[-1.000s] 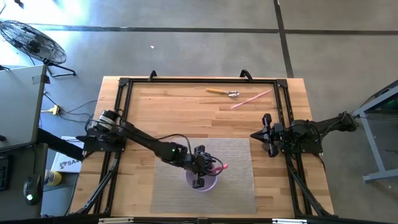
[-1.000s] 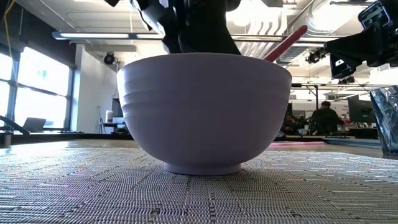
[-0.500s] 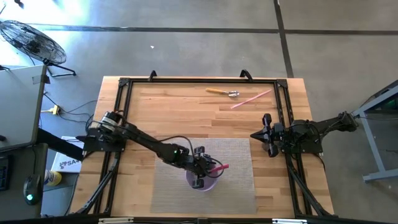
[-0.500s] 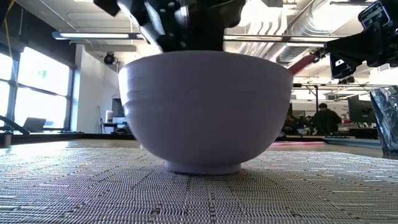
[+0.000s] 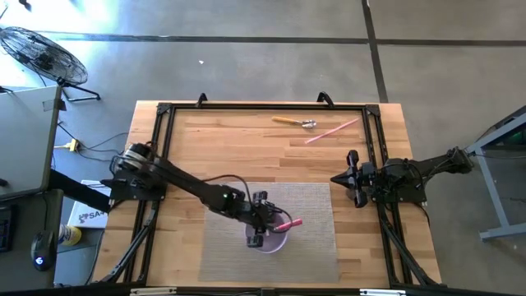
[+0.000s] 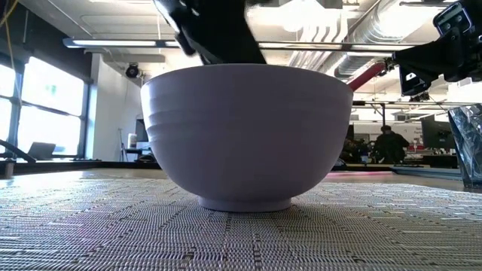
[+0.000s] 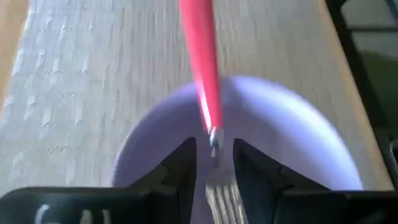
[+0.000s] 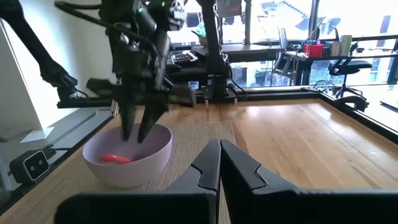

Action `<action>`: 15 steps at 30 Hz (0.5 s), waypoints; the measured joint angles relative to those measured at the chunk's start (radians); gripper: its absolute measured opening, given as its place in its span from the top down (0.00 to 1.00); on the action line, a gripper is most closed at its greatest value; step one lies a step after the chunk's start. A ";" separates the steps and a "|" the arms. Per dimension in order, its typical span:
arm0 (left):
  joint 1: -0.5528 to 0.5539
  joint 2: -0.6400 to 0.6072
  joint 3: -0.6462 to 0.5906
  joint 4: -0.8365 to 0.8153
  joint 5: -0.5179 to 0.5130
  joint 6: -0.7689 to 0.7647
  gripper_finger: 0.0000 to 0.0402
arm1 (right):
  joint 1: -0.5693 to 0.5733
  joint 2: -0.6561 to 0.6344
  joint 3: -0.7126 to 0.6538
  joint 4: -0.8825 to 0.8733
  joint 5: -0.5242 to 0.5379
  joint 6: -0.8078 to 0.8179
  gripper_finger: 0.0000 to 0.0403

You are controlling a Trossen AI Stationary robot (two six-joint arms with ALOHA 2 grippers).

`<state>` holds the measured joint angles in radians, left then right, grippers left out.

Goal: Pick & Place Utensil
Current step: Put the yellow spoon into the purple bowl on the gray mat

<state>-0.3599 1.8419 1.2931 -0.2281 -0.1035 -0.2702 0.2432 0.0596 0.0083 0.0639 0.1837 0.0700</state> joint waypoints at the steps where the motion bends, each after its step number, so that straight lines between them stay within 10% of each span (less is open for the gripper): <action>1: 0.000 -0.017 0.000 -0.015 -0.004 0.009 0.75 | 0.000 0.000 0.000 0.000 0.000 0.000 0.99; 15: 0.311 -0.089 0.072 -0.050 0.043 0.170 0.75 | 0.000 0.002 0.000 0.000 0.000 0.000 0.99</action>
<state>-0.0490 1.7524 1.3653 -0.2780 -0.0606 -0.0998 0.2432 0.0616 0.0085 0.0639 0.1841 0.0700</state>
